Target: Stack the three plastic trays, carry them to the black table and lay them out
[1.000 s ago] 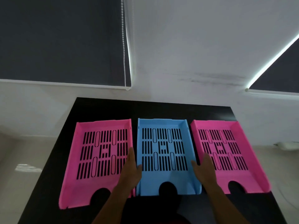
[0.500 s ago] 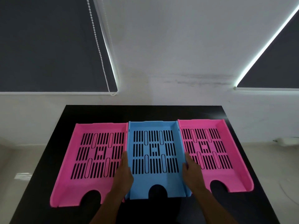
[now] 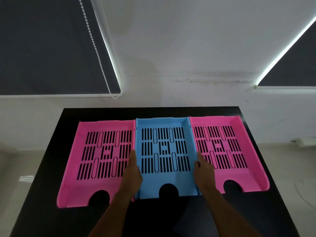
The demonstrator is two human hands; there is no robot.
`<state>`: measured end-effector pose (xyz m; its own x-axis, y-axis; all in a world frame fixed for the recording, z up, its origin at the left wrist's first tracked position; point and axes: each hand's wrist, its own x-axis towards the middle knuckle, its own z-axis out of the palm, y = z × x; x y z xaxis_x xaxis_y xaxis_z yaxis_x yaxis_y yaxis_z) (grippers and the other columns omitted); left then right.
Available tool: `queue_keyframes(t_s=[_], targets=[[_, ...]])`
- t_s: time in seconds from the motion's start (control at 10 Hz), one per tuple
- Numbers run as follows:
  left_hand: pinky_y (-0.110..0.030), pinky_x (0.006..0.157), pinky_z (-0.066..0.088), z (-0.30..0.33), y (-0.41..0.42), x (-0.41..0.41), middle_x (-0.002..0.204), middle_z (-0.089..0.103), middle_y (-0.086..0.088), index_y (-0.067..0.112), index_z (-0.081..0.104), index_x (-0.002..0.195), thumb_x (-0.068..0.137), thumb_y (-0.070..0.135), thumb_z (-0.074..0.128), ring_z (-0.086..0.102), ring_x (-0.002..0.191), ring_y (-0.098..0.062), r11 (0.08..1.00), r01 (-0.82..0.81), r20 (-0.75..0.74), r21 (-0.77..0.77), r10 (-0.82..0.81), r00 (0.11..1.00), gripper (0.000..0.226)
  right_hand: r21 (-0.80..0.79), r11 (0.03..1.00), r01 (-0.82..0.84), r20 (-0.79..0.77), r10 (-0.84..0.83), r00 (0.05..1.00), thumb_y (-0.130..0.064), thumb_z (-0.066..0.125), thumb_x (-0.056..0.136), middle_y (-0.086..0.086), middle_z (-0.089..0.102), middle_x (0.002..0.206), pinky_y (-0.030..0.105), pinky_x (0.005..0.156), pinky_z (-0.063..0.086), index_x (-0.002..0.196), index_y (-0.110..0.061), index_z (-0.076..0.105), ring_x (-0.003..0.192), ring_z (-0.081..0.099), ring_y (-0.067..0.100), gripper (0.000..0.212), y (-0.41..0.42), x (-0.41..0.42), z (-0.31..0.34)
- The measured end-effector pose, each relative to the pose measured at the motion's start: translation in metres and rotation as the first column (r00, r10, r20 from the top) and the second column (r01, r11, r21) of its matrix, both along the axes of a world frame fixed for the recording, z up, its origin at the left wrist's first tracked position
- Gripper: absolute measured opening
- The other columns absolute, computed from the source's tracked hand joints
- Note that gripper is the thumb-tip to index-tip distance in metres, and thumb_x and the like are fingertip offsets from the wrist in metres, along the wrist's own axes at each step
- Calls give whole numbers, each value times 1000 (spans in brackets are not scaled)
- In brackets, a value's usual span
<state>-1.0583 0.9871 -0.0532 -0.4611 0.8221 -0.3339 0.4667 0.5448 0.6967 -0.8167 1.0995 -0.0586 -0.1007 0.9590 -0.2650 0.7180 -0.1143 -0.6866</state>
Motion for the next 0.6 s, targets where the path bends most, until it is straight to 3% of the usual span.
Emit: queue_keyframes(t_s=[0.1,0.2,0.4,0.5,0.6], targets=[[-12,46,44,0,22,-9,151,33,-31,19,-7,156,94,-4,49,47,51,-9,1000,0,0,-8,0,1000,87,-8,1000,4,13,-4,1000,-3,46,103,10,60,73,20,44,49,153,-14,40,54,52,11,52,21,-11,3],[-13,40,38,4,38,-17,138,45,-36,21,-7,156,95,-4,49,43,49,-8,999,-25,5,-26,25,1000,86,-24,999,28,-14,-28,1000,-4,46,103,14,63,78,21,48,48,154,-16,38,57,53,13,53,37,-21,3],[-19,43,41,-7,42,-22,139,49,-27,22,-5,156,96,-1,48,39,48,-8,999,-34,-17,-10,34,999,84,-14,999,41,-14,-41,999,-6,47,103,8,56,71,17,45,44,155,-17,37,54,49,12,54,42,-24,2],[-39,59,56,4,41,-24,138,53,-23,27,2,156,95,1,50,54,60,-10,998,-57,72,-10,58,996,82,-63,998,-15,10,16,1000,-4,46,103,19,65,84,17,46,46,150,-13,43,58,52,11,48,39,-25,12],[-48,113,33,10,40,-16,163,18,-10,25,7,156,95,13,54,36,142,-33,994,-47,-42,101,51,998,78,-49,999,-13,-17,12,1000,-8,49,103,26,68,119,16,58,55,132,-4,55,68,64,12,29,44,-20,34]])
